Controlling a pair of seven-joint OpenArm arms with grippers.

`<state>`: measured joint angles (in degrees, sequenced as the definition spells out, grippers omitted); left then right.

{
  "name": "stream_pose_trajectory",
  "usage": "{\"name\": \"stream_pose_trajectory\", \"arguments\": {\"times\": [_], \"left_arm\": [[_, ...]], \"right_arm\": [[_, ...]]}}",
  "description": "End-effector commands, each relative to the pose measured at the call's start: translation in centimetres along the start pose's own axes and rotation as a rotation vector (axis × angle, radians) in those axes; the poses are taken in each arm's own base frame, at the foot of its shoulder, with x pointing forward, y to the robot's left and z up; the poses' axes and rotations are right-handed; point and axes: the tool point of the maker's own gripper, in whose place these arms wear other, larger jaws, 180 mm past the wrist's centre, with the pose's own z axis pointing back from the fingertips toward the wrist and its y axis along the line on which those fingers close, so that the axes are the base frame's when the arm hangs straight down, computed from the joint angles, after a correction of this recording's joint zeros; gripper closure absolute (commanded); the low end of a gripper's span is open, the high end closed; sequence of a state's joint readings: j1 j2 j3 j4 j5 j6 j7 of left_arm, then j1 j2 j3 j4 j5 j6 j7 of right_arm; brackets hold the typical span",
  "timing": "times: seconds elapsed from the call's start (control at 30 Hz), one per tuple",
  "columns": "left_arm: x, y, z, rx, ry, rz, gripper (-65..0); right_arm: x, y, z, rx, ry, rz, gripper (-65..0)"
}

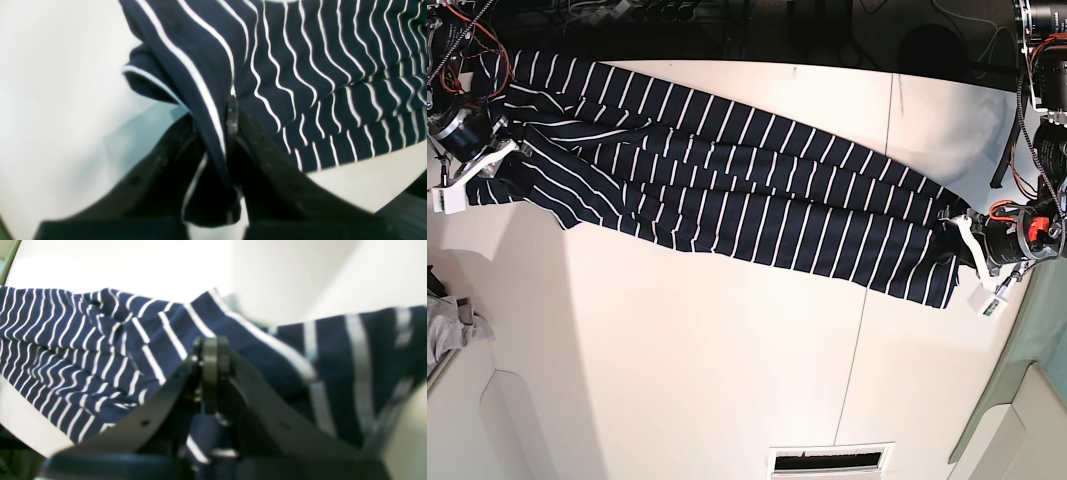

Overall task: Layout the t-shirt on the table in an organized manner, then fold the t-shirt properly
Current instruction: 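Lift the strip end with the left gripper and fold it toward the right gripper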

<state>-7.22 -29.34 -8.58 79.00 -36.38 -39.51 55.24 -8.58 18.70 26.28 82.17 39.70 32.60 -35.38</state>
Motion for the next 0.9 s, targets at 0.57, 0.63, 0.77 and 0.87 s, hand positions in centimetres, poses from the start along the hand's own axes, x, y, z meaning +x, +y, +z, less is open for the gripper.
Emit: {"name": "stream_pose_trajectory", "arguments": {"times": [0.57,0.63,0.77,0.87], "left_arm": [[4.7,-3.5,1.3,-0.102,-0.095,-0.045,0.0],[5.6,-5.2,1.3,-0.140,-0.122,-0.057,0.0],[7.3,-9.3,1.0,-0.239,-0.187,-0.078,0.0],[7.4,-13.0,0.2,-0.332,-0.178,-0.114,0.0]], "right_arm": [[2.1,-0.6,1.1,0.003,-0.054,-0.025,0.0],[2.1,-0.6,1.1,0.003,-0.054,-0.025,0.0],[2.1,-0.6,1.1,0.003,-0.054,-0.025,0.0],[2.1,-0.6,1.1,0.002,-0.055,-0.024,0.0]]}}
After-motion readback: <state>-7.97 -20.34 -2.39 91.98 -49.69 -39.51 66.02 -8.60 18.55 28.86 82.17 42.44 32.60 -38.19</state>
